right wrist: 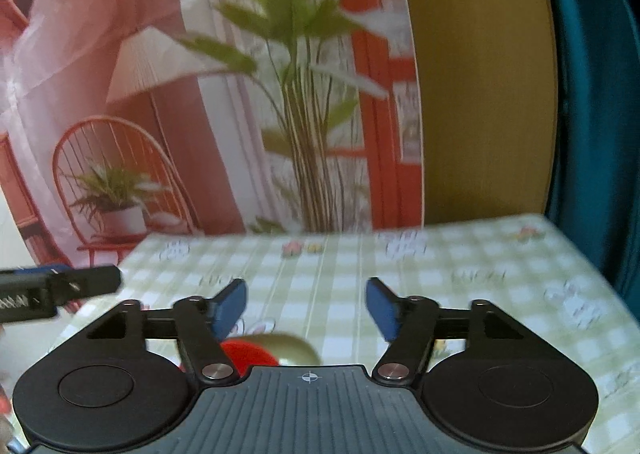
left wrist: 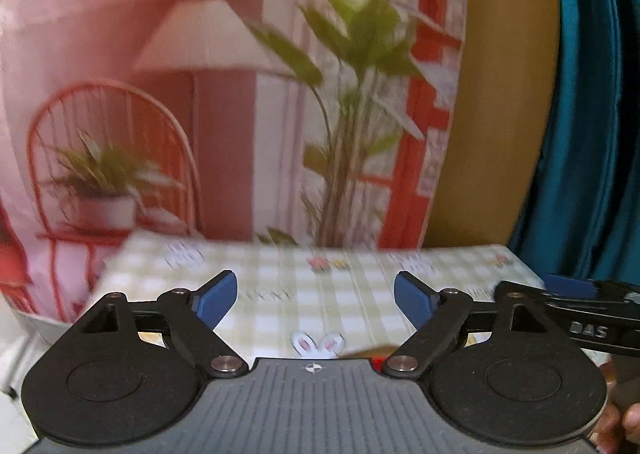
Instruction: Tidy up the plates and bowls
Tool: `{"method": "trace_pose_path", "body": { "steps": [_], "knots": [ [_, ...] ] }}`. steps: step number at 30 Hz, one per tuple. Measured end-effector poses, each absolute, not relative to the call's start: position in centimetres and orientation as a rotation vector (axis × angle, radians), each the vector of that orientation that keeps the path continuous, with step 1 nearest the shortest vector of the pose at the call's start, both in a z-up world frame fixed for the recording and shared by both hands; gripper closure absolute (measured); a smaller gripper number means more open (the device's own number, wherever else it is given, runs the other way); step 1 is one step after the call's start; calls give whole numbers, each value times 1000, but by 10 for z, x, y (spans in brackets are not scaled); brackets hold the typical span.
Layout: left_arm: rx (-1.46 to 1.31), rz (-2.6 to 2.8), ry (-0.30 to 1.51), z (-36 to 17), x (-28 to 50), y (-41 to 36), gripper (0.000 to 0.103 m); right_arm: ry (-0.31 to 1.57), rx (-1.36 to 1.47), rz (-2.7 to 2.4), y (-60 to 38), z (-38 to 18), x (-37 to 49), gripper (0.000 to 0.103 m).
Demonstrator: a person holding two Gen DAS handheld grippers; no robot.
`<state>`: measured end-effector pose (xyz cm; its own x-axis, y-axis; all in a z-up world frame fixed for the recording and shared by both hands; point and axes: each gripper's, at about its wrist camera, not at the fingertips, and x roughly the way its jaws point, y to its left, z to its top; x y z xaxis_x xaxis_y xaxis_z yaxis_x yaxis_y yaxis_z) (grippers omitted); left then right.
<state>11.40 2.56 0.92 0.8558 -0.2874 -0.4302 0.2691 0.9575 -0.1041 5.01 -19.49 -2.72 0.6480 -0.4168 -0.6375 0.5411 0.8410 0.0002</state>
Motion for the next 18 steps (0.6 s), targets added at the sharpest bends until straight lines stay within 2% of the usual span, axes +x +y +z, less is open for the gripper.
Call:
{"method": "trace_pose_path", "body": {
  "steps": [1, 3, 9, 18],
  "knots": [
    [-30, -274, 442, 18, 111, 26, 15, 663, 192, -549, -194, -20, 50, 26],
    [-14, -253, 407, 31, 105, 27, 15, 645, 183, -546, -192, -6, 51, 13],
    [-11, -237, 322, 67, 83, 34, 11, 611, 134, -539, -176, 36, 53, 0],
    [-7, -187, 288, 96, 61, 44, 11, 539, 100, -538, -149, 82, 45, 0]
  ]
}}
